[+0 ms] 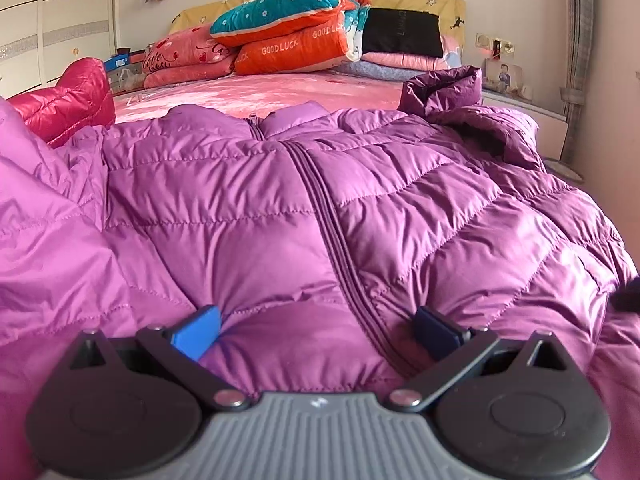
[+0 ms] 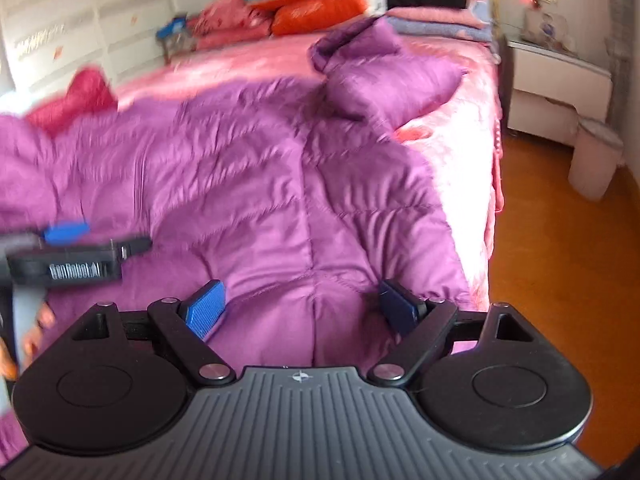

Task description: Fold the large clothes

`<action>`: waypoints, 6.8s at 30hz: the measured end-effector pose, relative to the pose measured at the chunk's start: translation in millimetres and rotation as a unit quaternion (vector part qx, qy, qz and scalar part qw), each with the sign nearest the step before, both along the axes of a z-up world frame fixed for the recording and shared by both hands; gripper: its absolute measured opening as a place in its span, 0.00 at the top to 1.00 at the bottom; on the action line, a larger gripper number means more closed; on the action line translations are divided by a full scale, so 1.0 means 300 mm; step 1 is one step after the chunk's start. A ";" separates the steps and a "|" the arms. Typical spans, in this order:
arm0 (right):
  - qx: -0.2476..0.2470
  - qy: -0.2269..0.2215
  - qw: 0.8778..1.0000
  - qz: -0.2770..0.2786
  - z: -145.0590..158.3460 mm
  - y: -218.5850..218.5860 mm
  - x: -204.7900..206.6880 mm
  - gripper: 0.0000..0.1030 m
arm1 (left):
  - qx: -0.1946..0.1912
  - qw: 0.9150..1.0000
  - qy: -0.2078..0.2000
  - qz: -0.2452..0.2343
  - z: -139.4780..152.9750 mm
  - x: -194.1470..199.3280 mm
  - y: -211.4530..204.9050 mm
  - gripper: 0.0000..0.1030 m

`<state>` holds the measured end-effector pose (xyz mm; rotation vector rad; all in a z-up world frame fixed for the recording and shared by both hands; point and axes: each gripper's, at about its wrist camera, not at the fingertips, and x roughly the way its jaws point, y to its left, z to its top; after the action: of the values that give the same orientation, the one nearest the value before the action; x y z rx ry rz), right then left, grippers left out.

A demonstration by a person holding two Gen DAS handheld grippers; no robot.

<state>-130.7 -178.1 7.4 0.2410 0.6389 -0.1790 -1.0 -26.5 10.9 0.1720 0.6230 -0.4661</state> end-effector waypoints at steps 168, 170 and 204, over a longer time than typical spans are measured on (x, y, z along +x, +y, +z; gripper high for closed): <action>0.022 -0.051 0.996 -0.074 0.059 -0.287 0.520 0.00 | -0.029 0.990 -0.024 0.136 0.289 0.301 0.179 0.37; 0.033 -0.068 0.994 -0.075 0.081 -0.295 0.480 0.00 | -0.030 0.989 -0.031 0.141 0.343 0.221 0.212 0.34; -0.026 -0.087 0.993 0.071 0.226 0.114 -0.219 0.00 | -0.101 0.977 0.048 0.183 0.352 -0.526 0.631 0.26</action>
<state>-196.4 -144.0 75.1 0.1584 0.4749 -0.0370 -158.8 162.7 116.5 -0.1581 0.6803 -0.1794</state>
